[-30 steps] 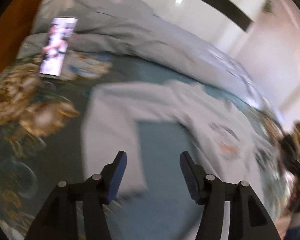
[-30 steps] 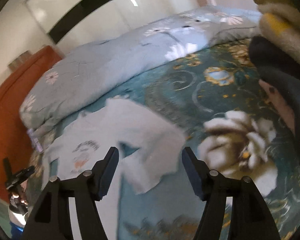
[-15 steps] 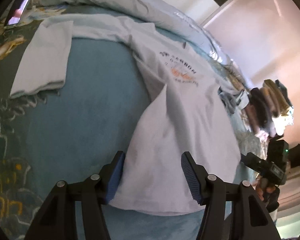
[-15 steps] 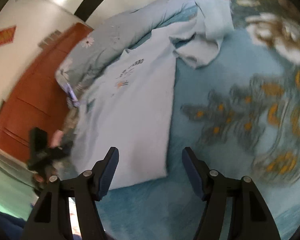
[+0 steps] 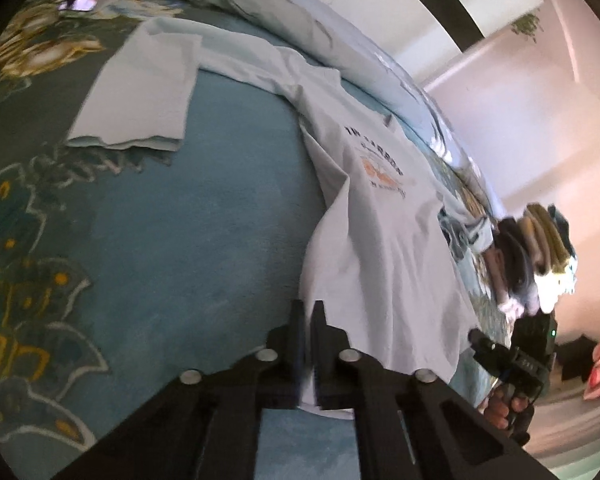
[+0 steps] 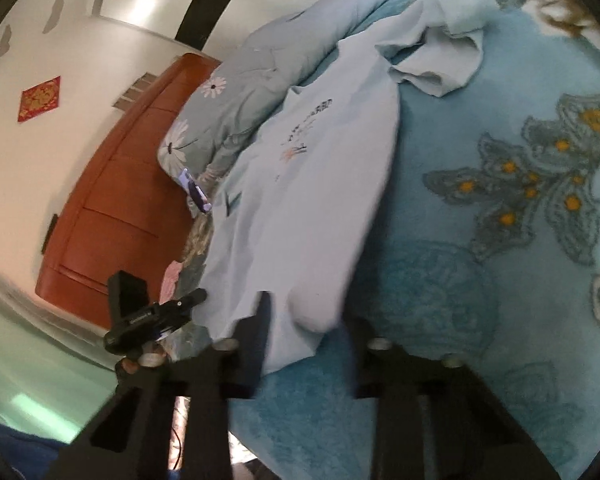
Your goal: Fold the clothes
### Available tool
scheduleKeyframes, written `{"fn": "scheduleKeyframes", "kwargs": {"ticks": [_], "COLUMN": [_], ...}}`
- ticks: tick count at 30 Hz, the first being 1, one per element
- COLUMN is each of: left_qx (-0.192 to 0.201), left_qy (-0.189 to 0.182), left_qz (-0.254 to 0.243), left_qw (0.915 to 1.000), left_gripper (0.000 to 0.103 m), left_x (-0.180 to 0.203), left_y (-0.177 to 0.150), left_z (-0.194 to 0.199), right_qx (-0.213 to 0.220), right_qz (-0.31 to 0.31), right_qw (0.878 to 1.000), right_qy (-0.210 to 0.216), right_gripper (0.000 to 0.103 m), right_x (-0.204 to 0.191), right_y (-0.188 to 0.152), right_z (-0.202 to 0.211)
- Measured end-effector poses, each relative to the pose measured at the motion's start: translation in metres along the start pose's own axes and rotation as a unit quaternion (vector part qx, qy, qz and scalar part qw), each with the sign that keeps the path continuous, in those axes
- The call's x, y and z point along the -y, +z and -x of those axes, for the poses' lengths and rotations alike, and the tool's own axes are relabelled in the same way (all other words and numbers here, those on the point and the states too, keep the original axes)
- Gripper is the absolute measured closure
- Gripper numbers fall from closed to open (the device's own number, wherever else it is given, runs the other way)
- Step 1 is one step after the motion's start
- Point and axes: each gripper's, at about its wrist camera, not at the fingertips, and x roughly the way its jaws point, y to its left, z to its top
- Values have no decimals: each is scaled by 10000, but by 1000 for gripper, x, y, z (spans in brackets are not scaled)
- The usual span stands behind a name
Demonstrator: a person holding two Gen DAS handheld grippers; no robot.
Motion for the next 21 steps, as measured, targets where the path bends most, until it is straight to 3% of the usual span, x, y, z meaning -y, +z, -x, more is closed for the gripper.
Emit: {"fn": "scheduleKeyframes", "kwargs": {"ticks": [4, 7, 10, 15, 21], "left_qx": [224, 379, 297, 7, -218], "left_qy": [-343, -576, -403, -229, -163], "left_qz": [159, -16, -104, 356, 231], "left_qw": [9990, 9976, 9987, 9991, 9994], "left_gripper": [101, 101, 101, 101, 99], "left_x": [9, 25, 24, -4, -4], "left_y": [1, -4, -19, -42, -39], "left_z": [24, 50, 52, 27, 17], "right_qx": [183, 500, 767, 516, 161], "right_qz": [286, 610, 824, 540, 222], "right_qw": [9994, 9968, 9936, 9968, 9972], "right_qy": [30, 130, 104, -291, -697], "right_gripper": [97, 97, 97, 97, 97], "right_x": [-22, -45, -58, -29, 3], "right_y": [10, 22, 27, 18, 12], "right_z": [14, 42, 69, 61, 46]}}
